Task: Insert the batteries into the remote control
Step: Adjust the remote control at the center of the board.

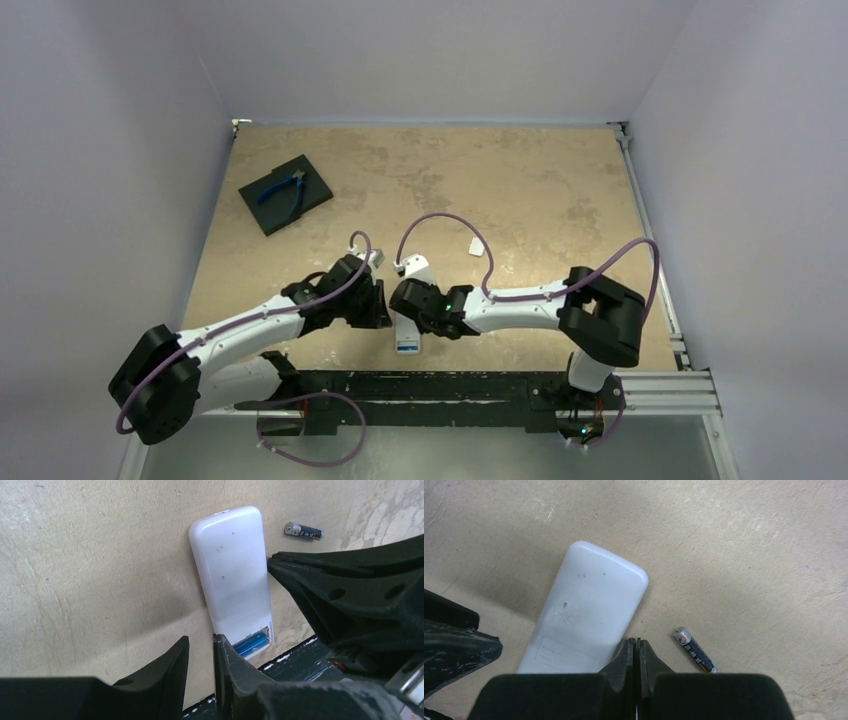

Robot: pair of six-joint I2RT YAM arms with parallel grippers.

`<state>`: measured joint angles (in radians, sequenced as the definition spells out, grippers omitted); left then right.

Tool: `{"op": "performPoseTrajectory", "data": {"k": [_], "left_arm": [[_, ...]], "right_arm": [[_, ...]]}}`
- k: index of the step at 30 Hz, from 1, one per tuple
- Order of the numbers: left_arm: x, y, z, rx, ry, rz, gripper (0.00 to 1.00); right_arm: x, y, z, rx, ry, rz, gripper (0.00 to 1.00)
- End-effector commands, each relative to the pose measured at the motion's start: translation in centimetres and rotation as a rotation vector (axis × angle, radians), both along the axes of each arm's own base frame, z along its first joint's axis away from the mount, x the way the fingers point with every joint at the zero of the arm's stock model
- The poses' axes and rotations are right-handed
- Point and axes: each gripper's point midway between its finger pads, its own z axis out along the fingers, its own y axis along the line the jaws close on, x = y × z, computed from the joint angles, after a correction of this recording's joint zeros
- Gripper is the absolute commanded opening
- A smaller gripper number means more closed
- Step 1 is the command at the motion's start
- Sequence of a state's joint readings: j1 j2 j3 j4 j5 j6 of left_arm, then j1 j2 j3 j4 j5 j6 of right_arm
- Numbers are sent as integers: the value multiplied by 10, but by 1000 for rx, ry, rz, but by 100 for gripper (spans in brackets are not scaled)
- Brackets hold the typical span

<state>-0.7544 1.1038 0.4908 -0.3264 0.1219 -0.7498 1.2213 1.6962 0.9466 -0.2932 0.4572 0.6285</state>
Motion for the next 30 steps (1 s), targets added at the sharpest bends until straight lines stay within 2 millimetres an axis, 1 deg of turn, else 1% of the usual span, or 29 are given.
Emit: {"op": "performPoseTrajectory", "data": {"k": [1, 3, 6, 9, 11, 16, 24, 30], "left_arm": [[6, 0, 17, -18, -40, 32, 25], [8, 1, 21, -16, -51, 36, 27], [10, 1, 28, -18, -68, 44, 29], [11, 1, 32, -22, -75, 45, 33], [12, 1, 35, -24, -80, 46, 34], [12, 1, 41, -28, -89, 44, 38], [12, 2, 42, -24, -91, 45, 42], [12, 2, 40, -19, -87, 41, 42]], "right_arm": [[16, 0, 30, 28, -62, -17, 1], [19, -2, 37, 30, -71, -19, 5], [21, -9, 44, 25, -80, -23, 16], [21, -15, 47, 24, -84, -23, 25], [21, -20, 47, 16, -80, -21, 32], [21, -28, 42, -18, -74, -2, 41], [19, -34, 31, -22, -25, 48, 47], [17, -33, 20, -26, 21, 75, 48]]}}
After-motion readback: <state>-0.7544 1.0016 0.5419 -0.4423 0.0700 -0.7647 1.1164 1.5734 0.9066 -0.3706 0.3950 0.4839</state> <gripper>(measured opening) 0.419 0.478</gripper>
